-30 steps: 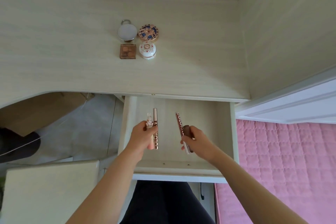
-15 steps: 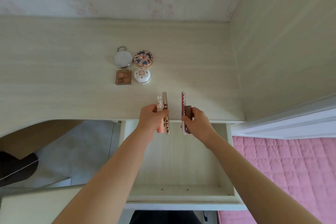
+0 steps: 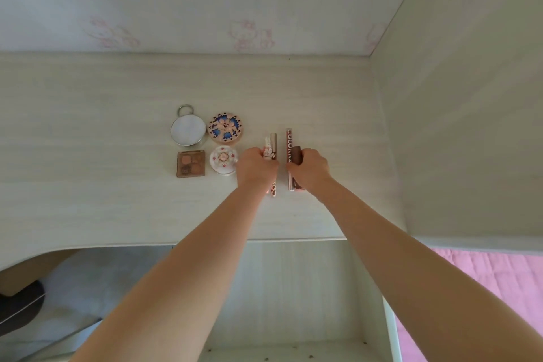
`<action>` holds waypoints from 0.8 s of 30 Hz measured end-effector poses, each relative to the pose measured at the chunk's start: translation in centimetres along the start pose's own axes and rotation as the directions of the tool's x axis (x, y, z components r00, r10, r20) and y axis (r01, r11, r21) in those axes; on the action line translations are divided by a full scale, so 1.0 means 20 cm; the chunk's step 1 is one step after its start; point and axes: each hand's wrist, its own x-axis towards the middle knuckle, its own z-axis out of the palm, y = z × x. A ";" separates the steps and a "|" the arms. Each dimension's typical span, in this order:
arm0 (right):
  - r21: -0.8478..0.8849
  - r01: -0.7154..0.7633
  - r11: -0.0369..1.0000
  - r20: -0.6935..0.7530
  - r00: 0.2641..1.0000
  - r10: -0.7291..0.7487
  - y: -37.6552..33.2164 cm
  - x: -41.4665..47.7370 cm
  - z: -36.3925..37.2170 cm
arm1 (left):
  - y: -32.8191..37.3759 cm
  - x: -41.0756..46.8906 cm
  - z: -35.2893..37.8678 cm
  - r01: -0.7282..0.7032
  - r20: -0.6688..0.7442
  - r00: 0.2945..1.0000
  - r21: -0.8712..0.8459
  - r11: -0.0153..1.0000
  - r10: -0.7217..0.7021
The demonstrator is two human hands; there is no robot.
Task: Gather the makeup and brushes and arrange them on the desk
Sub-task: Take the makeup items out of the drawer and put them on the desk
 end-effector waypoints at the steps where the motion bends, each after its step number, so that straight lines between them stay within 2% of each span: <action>1: -0.012 -0.004 1.000 0.001 1.000 0.004 -0.01 0.03 0.00 | 0.01 0.03 0.00 0.005 -0.001 1.000 0.026 1.000 -0.005; 7: -0.104 -0.008 0.995 -0.009 1.000 0.007 -0.06 0.13 0.02 | 0.05 0.15 0.01 0.050 -0.013 0.999 0.061 0.997 -0.049; 14: -0.118 0.007 0.993 -0.019 1.000 -0.009 -0.08 0.17 0.03 | 0.08 0.20 -0.01 0.073 -0.023 0.997 0.076 0.994 -0.072; 18: -0.107 0.027 0.994 -0.031 0.999 -0.030 -0.08 0.18 0.03 | 0.07 0.21 0.00 0.090 -0.035 0.995 0.015 0.996 -0.090; 24: -0.111 0.019 0.994 -0.087 0.996 -0.029 -0.07 0.16 0.03 | 0.05 0.18 0.03 -0.014 -0.106 0.994 0.103 0.995 0.025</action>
